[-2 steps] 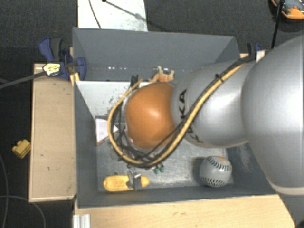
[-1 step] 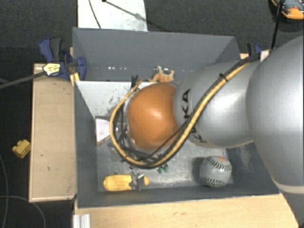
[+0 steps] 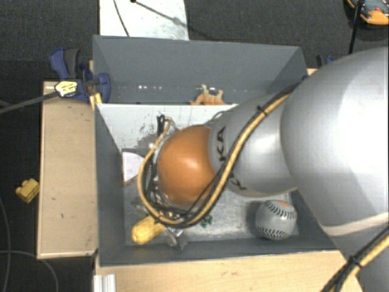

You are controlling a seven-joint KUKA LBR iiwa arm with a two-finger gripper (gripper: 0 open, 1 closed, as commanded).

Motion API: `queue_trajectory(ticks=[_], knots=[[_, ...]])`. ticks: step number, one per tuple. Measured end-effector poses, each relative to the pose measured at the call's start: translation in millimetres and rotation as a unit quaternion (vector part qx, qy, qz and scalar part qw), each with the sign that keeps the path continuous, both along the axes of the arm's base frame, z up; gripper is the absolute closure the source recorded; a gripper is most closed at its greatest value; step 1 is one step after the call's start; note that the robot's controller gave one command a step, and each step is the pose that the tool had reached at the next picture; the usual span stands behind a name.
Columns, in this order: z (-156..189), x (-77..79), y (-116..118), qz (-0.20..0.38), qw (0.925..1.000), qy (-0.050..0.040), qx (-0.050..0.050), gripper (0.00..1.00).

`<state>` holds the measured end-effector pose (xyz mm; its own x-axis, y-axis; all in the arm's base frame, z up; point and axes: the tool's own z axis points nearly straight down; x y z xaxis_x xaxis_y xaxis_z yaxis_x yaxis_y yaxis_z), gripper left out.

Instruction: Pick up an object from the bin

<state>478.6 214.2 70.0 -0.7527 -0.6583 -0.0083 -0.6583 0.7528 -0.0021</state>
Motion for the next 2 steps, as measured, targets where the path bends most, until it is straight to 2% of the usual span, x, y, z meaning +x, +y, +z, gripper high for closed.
queue_trajectory(ticks=[1,2], knots=[[1.0,2.0,0.5,-0.004,1.0,0.0012,0.0,1.0],[1.0,2.0,0.5,-0.004,1.0,0.0012,0.0,1.0]])
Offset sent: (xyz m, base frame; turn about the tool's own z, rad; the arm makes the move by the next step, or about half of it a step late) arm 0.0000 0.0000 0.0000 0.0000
